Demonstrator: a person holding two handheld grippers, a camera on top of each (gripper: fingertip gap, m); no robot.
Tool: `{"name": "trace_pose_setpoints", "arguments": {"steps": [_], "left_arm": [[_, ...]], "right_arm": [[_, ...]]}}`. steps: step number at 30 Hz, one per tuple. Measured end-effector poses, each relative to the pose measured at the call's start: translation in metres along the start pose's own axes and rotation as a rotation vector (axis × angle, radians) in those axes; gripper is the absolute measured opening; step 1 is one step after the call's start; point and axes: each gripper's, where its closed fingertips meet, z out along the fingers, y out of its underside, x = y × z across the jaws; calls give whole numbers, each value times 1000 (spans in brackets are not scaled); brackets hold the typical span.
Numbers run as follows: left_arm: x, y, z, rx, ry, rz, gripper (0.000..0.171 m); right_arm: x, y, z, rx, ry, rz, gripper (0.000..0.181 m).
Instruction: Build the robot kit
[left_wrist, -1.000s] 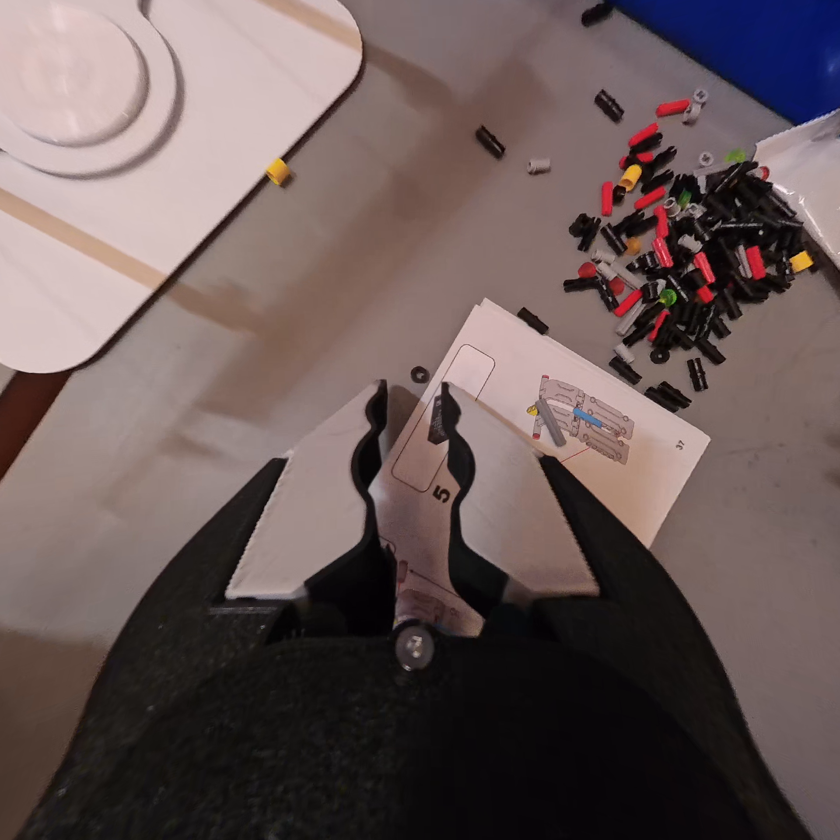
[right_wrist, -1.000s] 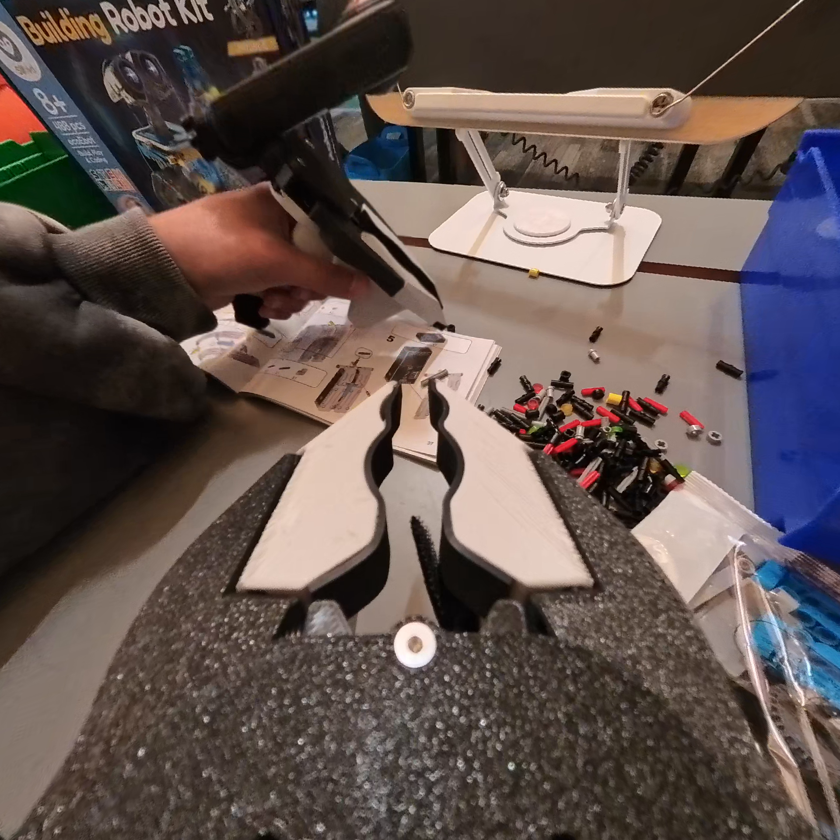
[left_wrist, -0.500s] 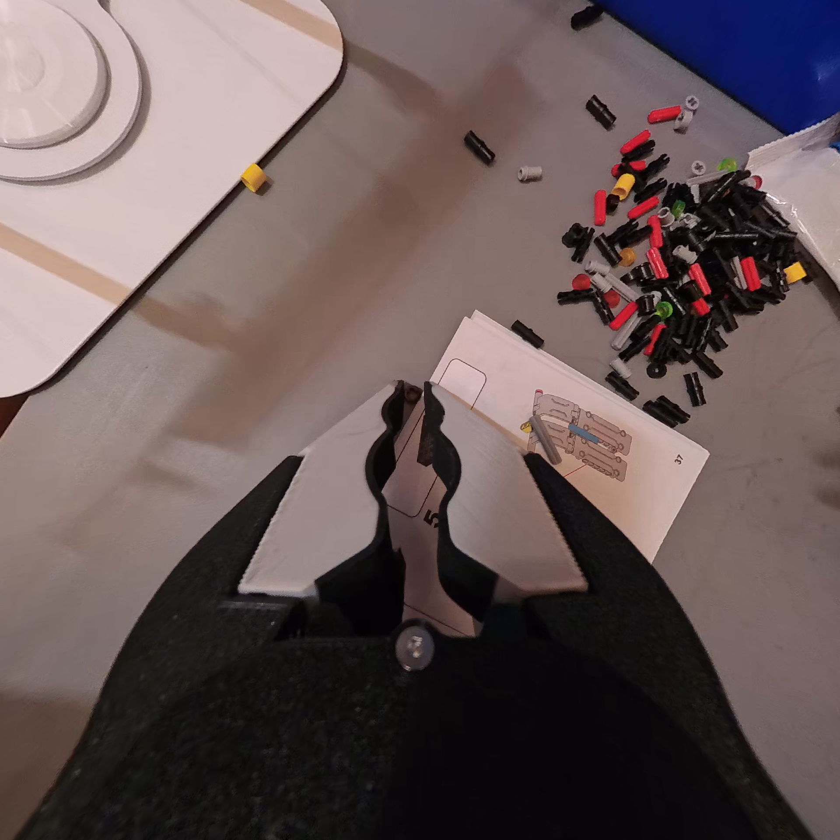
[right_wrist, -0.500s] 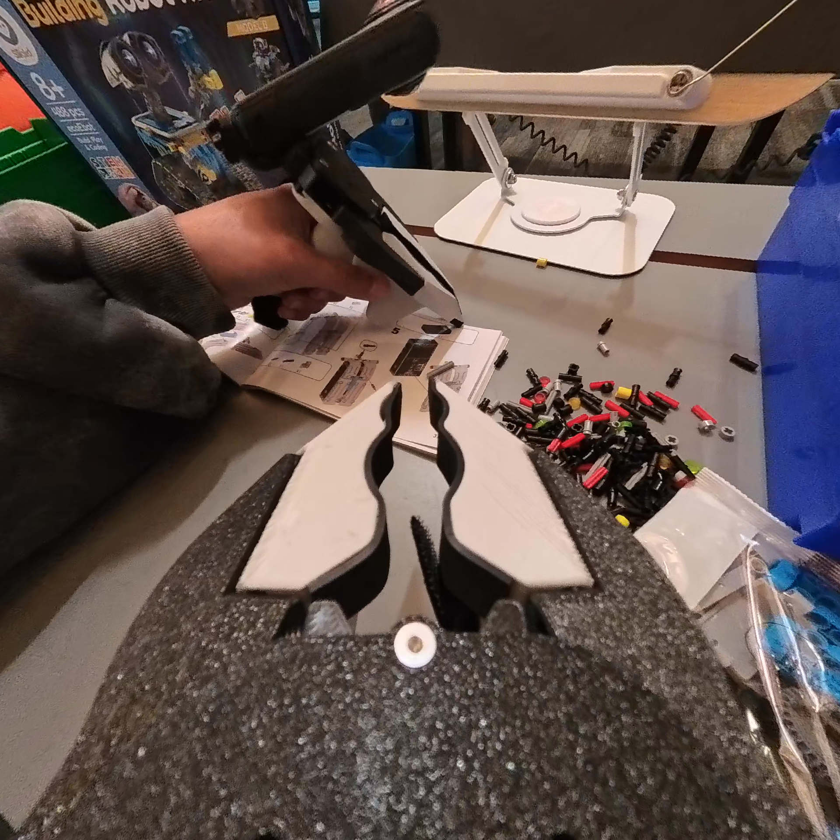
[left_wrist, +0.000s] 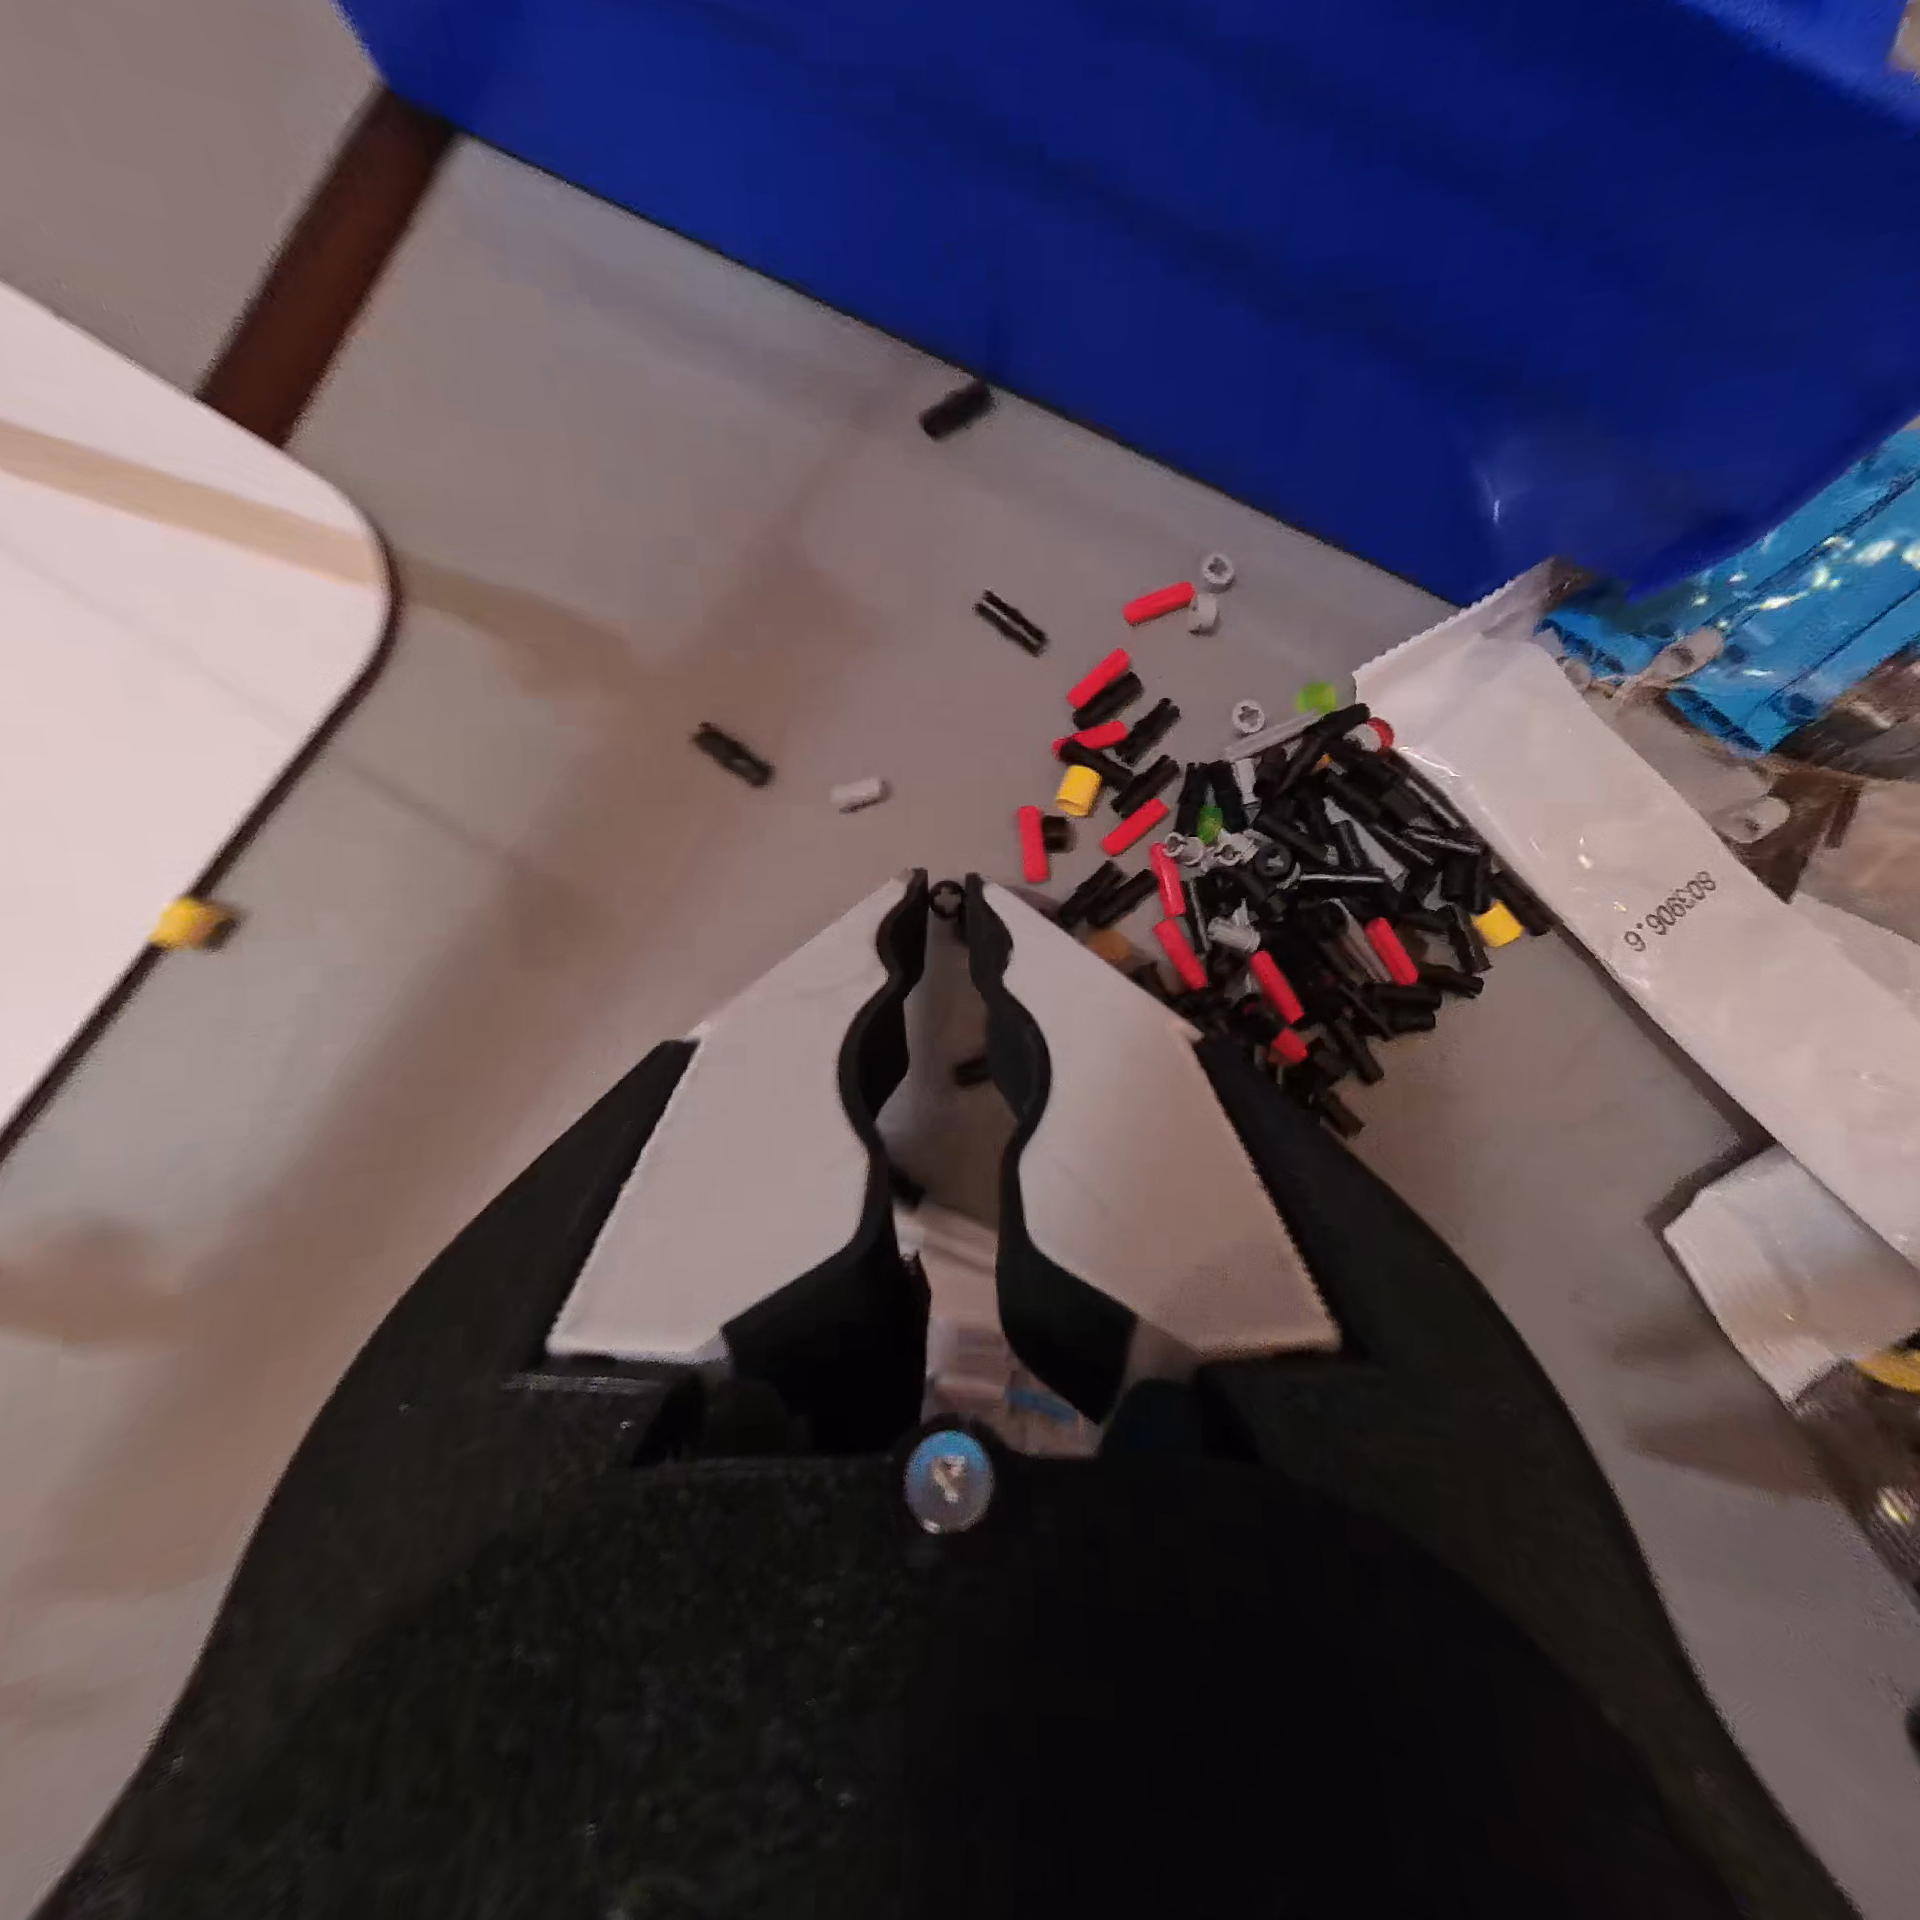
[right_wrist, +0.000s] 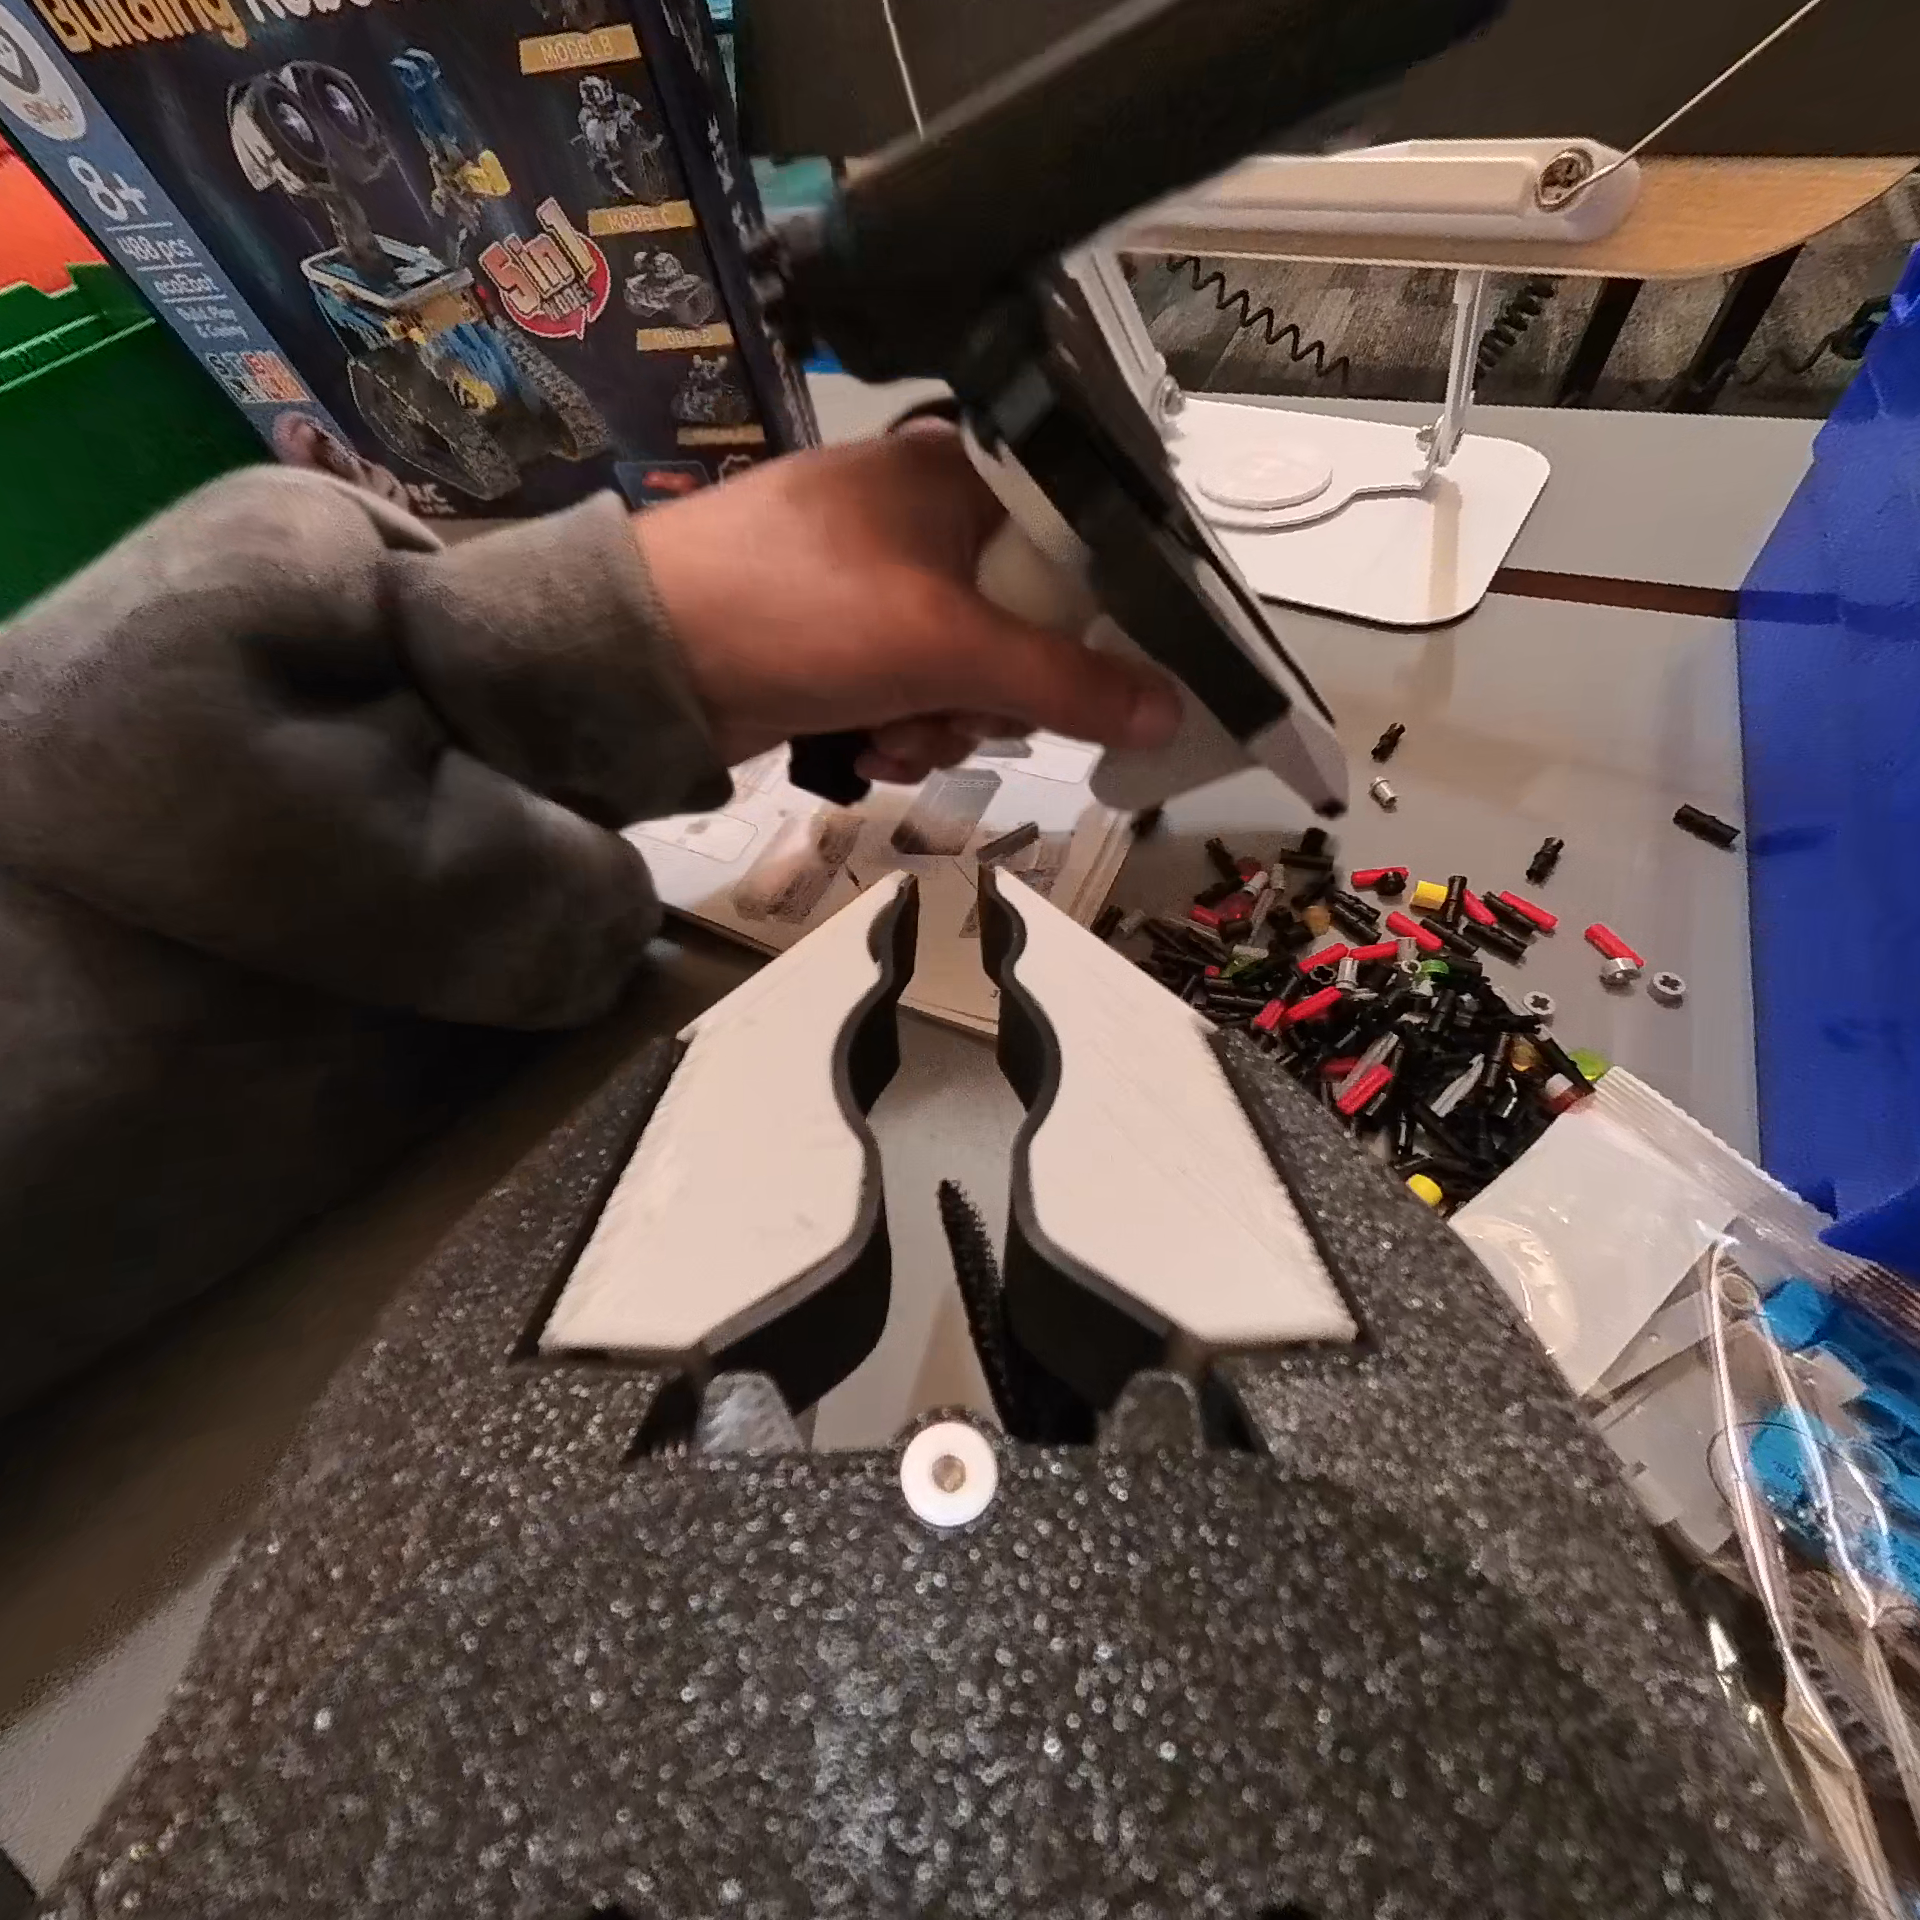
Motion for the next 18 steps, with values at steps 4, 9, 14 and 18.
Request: {"name": "trace_pose_setpoints", "arguments": {"steps": [4,9,14,18], "left_arm": [[-8,-2,10,25,-43,-48,21],[-103,-14,-22,249,-329,-433,36],[-135,-4,-16,203,-462,-483,35],[-145,-2,-11,174,-521,-493,25]], "right_arm": [[1,-1,-1,6,-2,9,10],[0,-3,-1,14,-21,32,11],[0,-5,-3,25,-37,48,11],[1,-5,-4,26,-51,78,11]]}}
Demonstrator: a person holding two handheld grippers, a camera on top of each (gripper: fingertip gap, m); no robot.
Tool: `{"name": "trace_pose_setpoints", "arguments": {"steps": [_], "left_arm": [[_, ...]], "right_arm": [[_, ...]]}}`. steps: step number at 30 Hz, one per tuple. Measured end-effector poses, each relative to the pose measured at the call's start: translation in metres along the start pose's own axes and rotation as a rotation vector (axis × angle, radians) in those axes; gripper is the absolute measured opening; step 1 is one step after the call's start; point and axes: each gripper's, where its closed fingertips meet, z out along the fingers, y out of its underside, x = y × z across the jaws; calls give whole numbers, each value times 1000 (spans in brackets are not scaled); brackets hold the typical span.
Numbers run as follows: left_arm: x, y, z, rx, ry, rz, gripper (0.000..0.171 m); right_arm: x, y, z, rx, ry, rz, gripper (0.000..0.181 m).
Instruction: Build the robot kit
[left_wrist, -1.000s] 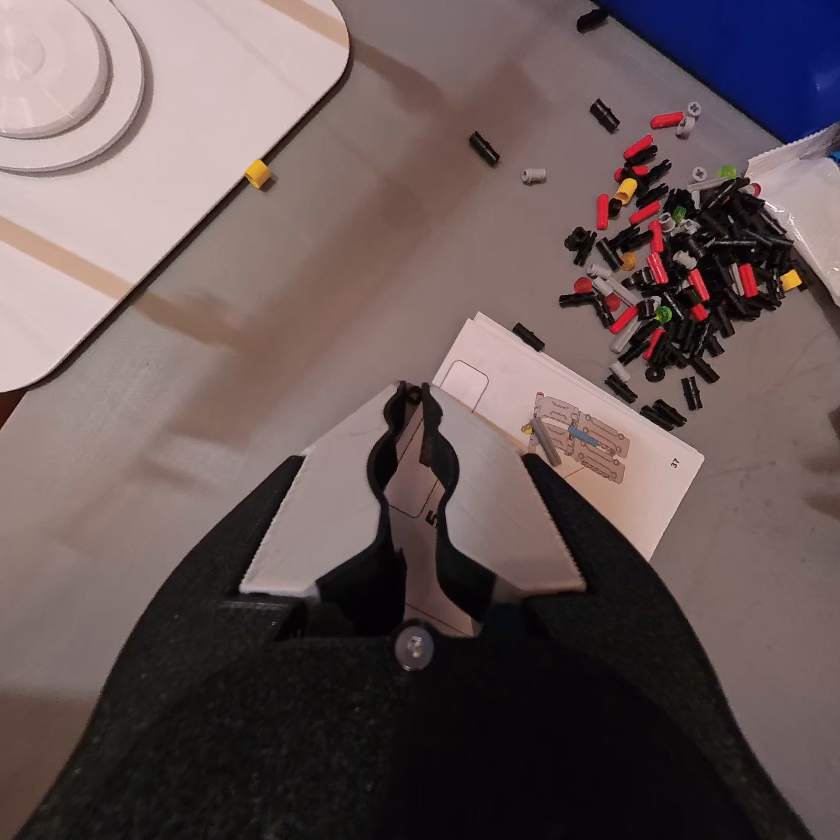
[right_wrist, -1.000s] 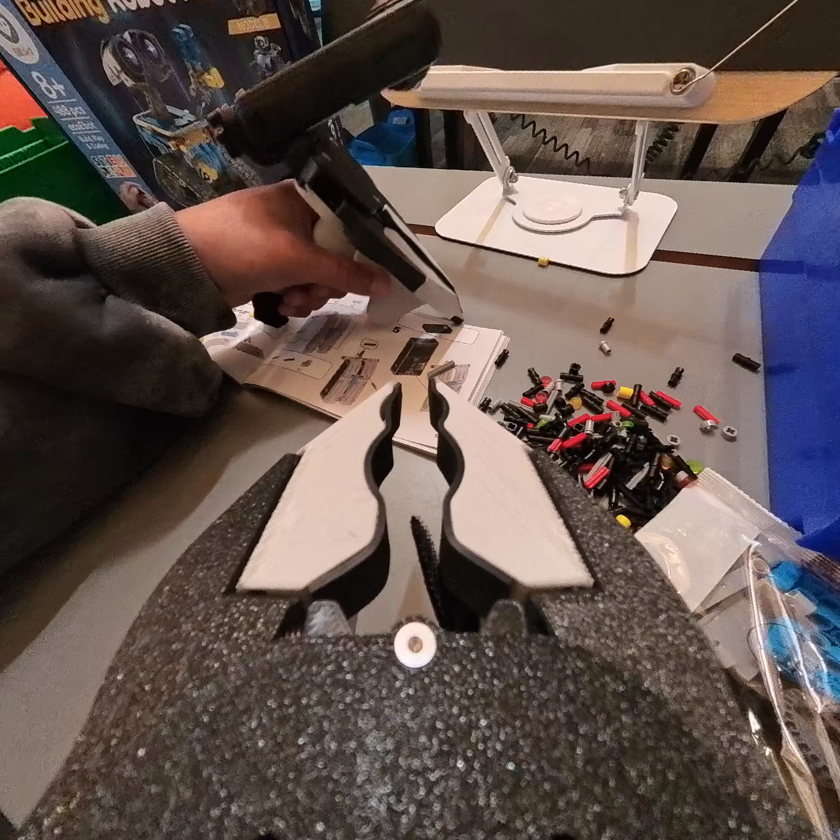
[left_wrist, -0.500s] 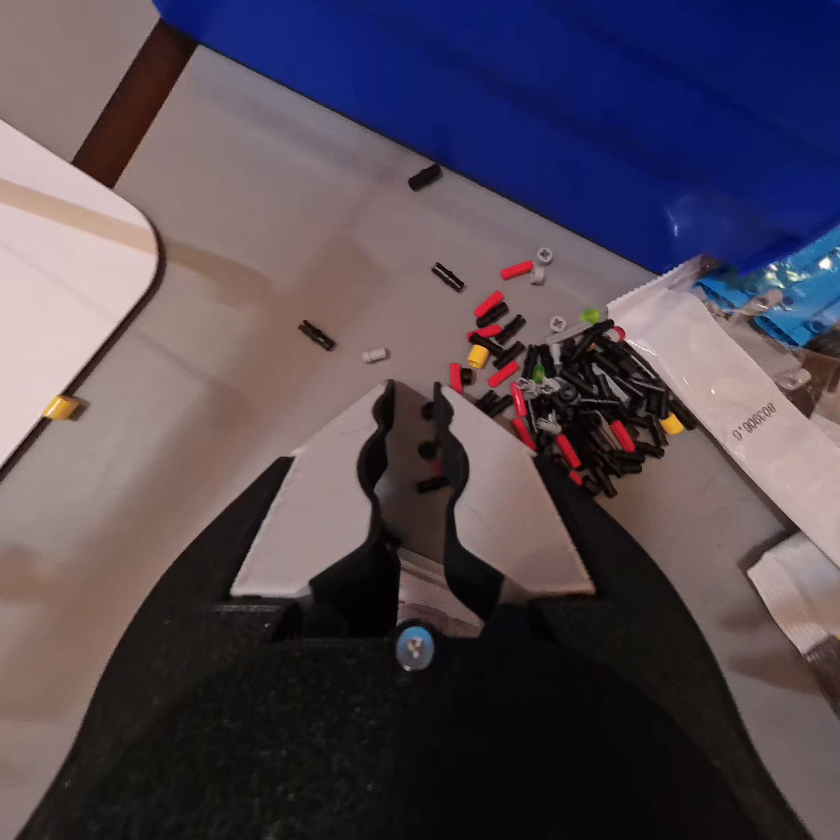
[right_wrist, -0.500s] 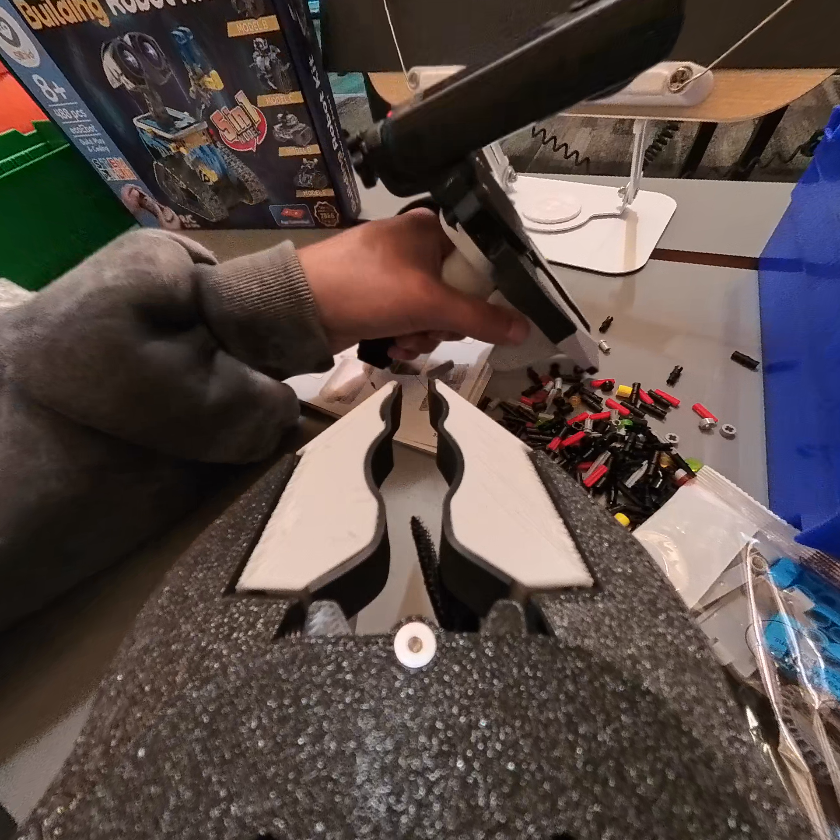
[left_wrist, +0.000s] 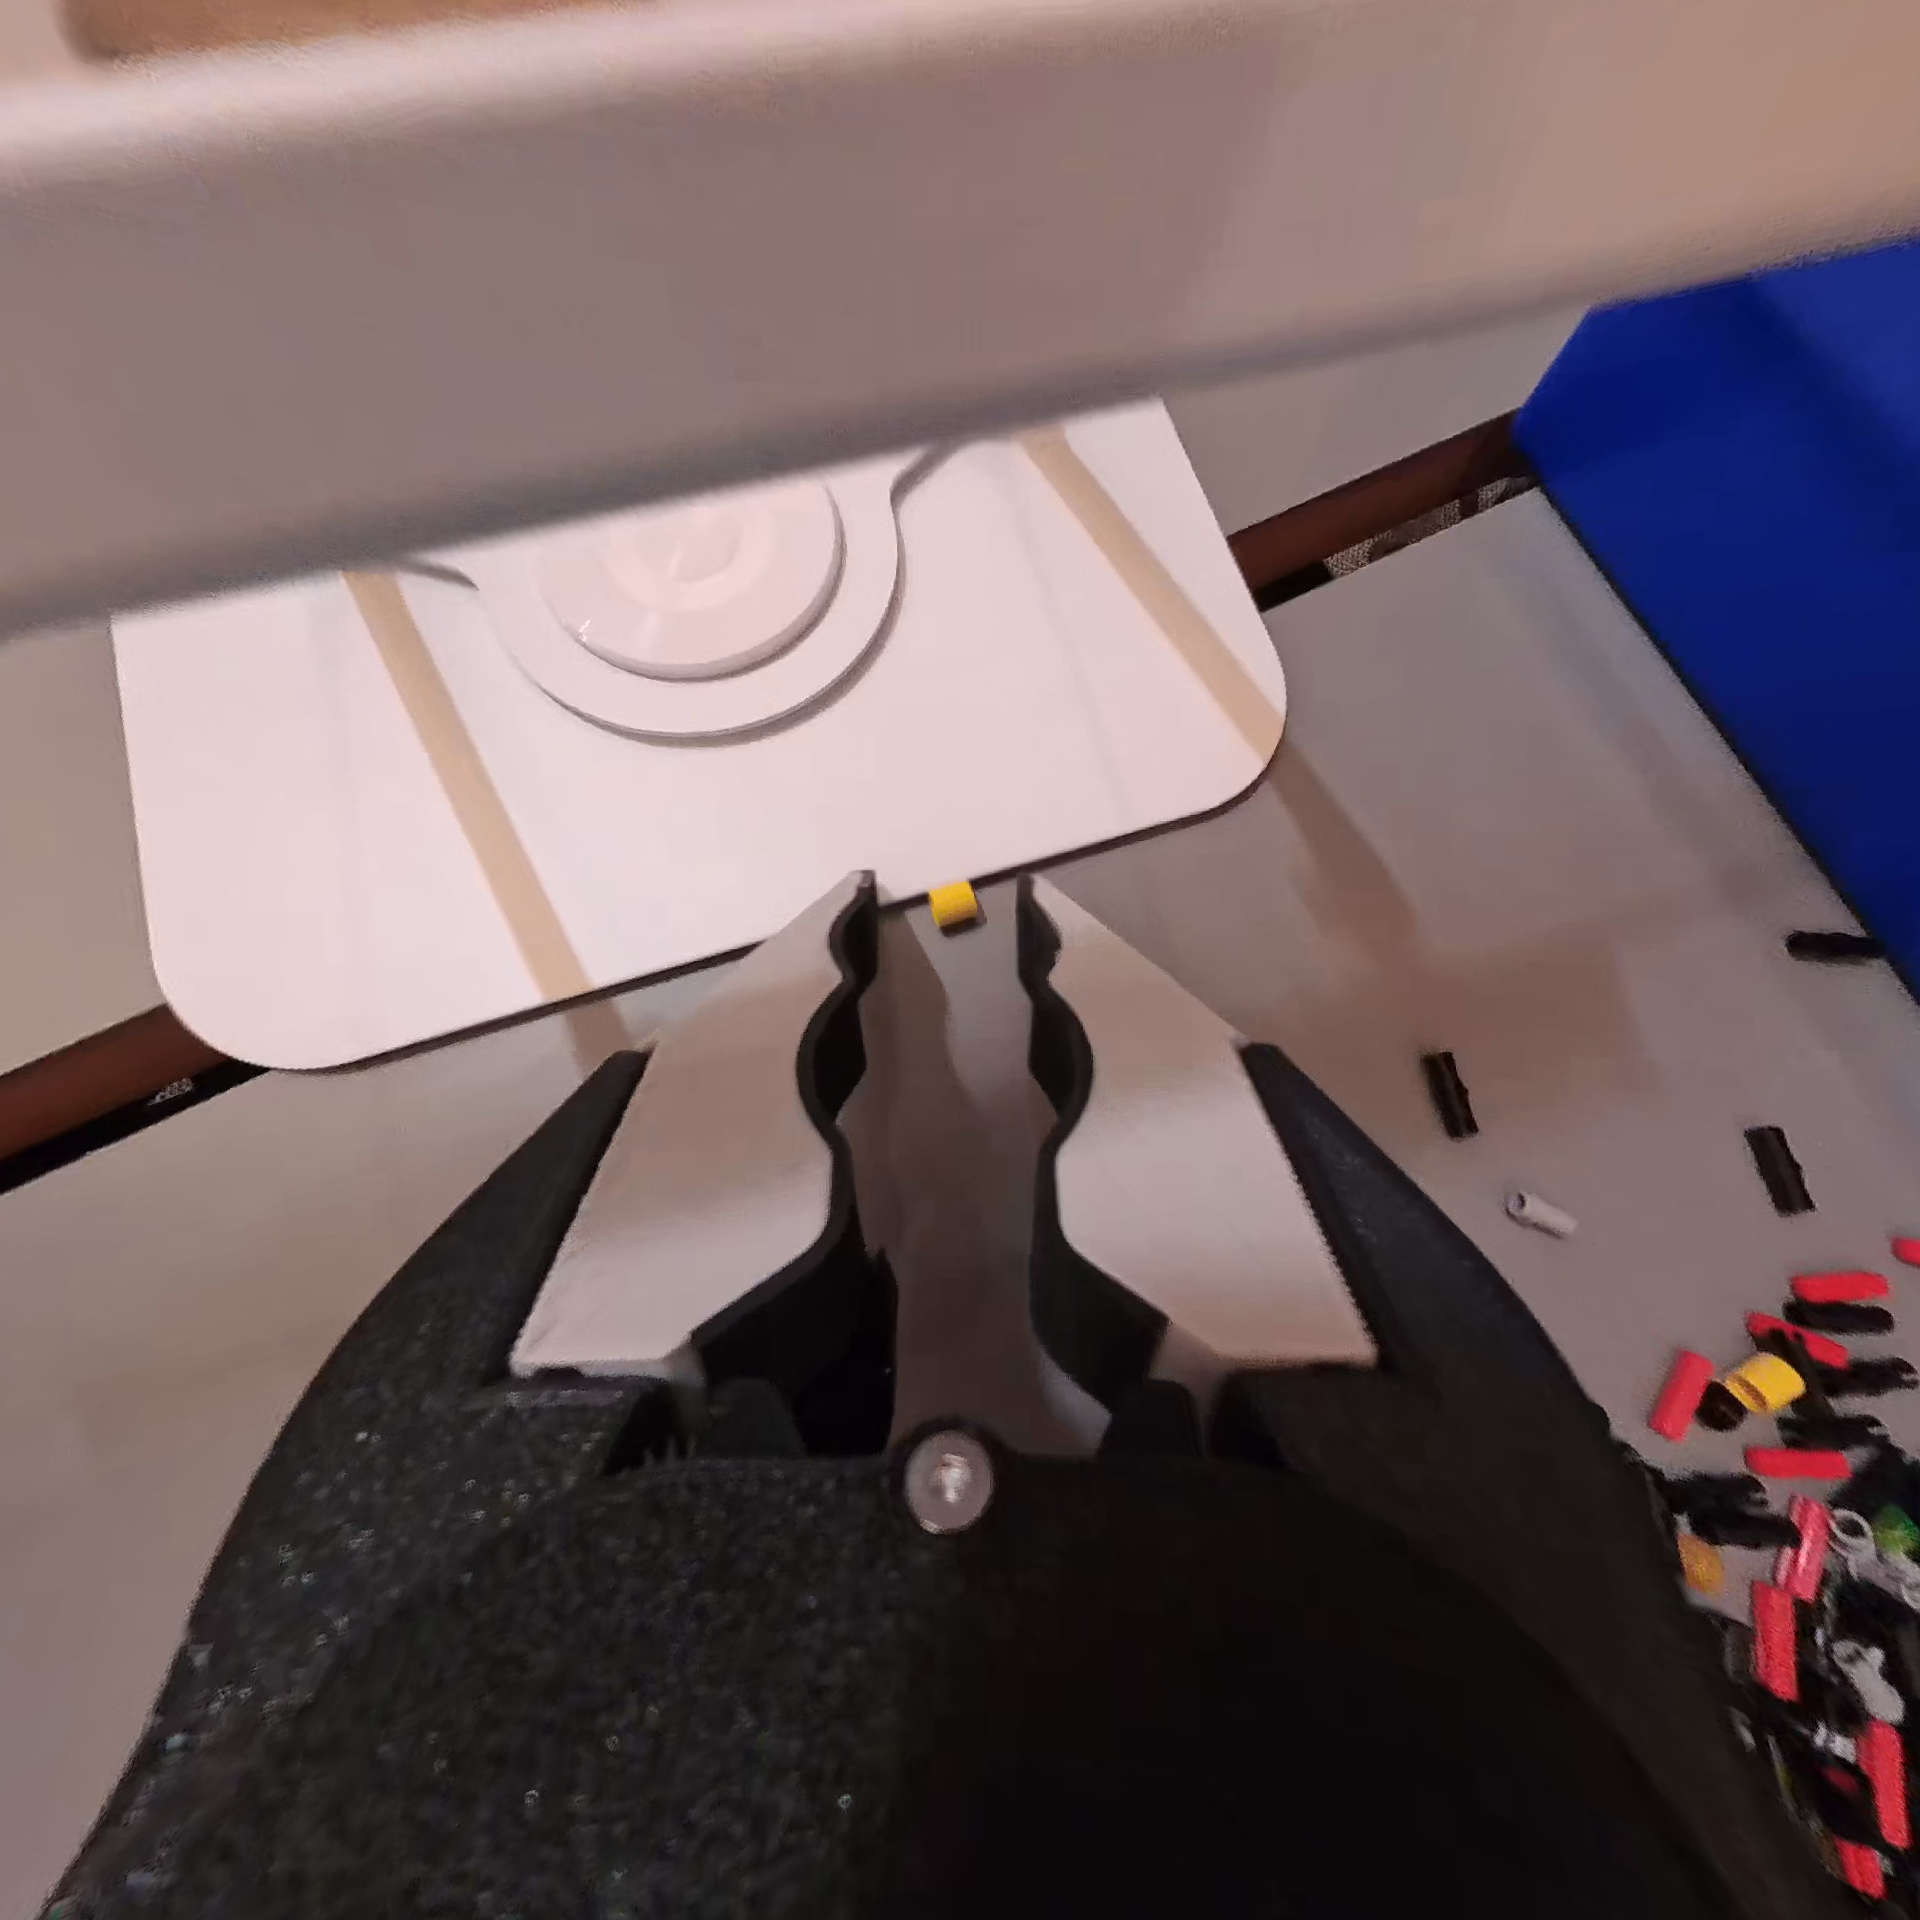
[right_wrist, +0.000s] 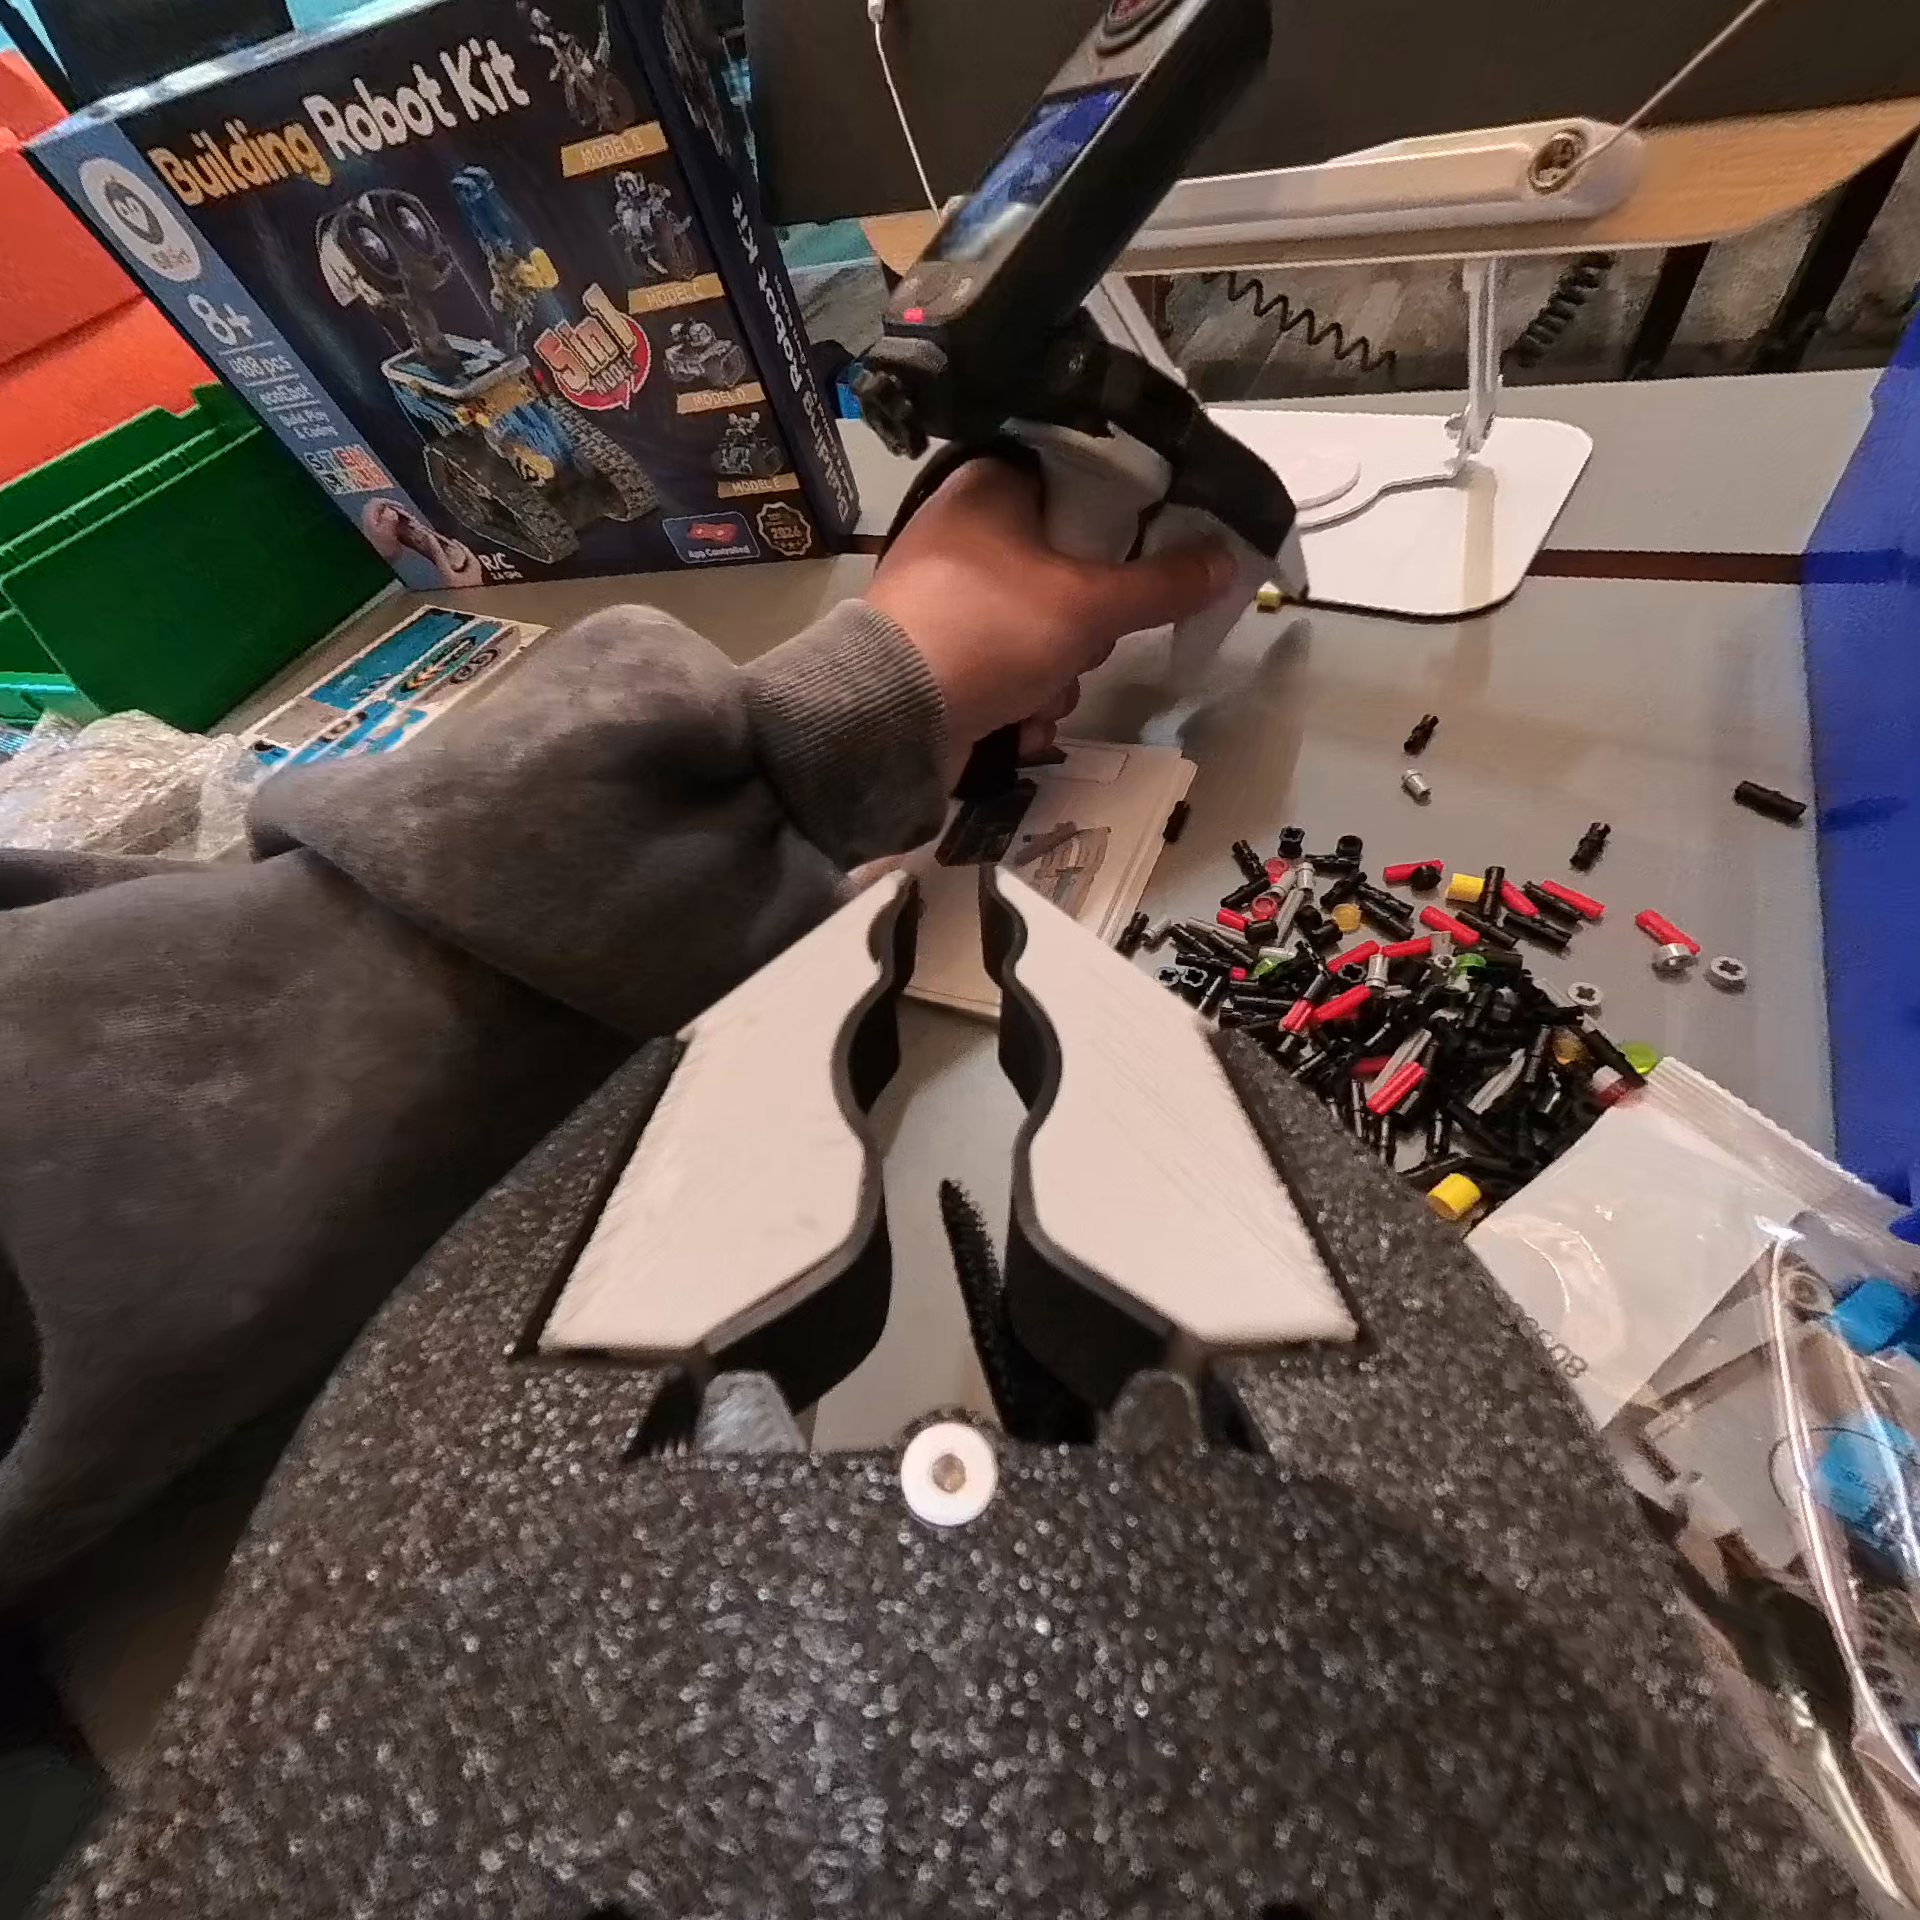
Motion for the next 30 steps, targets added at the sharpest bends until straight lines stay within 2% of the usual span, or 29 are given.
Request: {"name": "trace_pose_setpoints", "arguments": {"steps": [1,3,7,10,14,20,22,23,26,30], "left_arm": [[-1,1,2,-8,-7,1,22],[-2,0,4,-3,-19,21,0],[1,0,2,6,1,30,0],[13,3,-11,14,55,56,0],[62,18,-41,14,248,125,0],[135,64,-71,-88,458,399,0],[123,61,-62,-73,354,454,0],[106,53,-56,-52,263,433,7],[51,33,-40,-44,92,233,35],[13,16,-20,-16,76,-64,37]], "right_arm": [[1,0,0,1,-2,6,11],[2,0,-1,3,-4,17,11],[3,0,-2,4,-6,33,11],[3,0,-2,2,-5,32,11],[3,1,-1,0,-4,31,11],[1,1,-1,-2,-2,22,11],[2,1,-1,-4,3,15,11],[2,2,-1,-6,5,14,11],[3,2,-1,-7,7,17,11],[1,5,2,-22,-4,20,11]]}}
